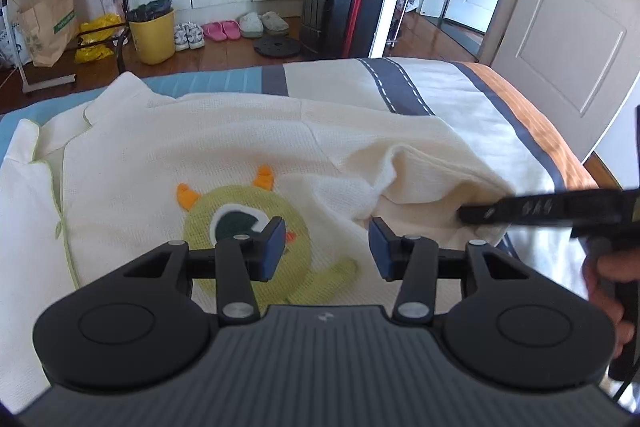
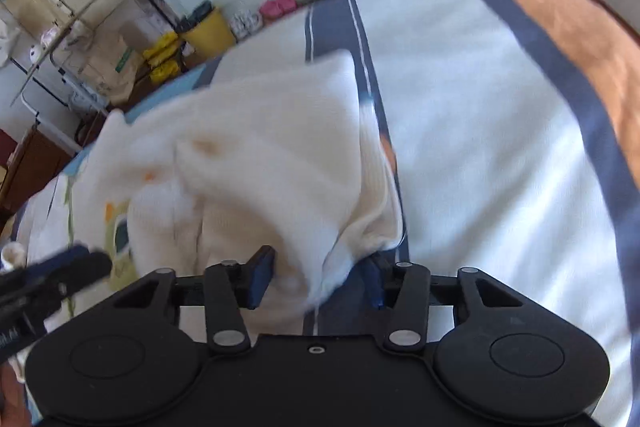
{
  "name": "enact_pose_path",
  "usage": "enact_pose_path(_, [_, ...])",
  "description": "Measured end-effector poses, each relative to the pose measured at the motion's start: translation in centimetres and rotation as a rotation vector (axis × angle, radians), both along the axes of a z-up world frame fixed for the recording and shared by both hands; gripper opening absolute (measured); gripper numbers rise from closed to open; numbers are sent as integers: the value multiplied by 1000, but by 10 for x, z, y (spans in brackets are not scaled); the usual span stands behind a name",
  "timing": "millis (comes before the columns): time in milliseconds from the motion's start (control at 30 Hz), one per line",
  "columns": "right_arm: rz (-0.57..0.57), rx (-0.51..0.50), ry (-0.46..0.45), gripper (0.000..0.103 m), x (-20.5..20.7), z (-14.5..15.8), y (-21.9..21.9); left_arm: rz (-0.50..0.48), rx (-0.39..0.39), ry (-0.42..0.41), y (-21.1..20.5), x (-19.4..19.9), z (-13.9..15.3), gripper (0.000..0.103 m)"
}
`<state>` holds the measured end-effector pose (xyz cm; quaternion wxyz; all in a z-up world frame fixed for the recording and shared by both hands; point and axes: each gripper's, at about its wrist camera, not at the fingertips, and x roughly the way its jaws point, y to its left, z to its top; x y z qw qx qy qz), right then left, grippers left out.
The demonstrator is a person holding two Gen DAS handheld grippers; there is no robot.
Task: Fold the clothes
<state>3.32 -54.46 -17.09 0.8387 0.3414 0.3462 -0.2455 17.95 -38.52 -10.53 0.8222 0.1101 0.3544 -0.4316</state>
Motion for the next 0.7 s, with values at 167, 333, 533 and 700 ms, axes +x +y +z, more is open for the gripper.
enact_pose_path(167, [-182,-188,-135,12,-16,25,-26,102,-90,-142,1,-4,-5,46])
enact_pose_path(333, [-238,-357,-268,12,-37,63,-26,24,-131,-150,-17,-26,-5,46])
enact_pose_path(533, [-60,-318,-538,12,-47,97,-14,-152,10,-464,-69,-77,-6,57])
enact_pose_path(700, [160,-218,-541,12,-39,100,-4,14,-37,-425,-66,-57,1,5])
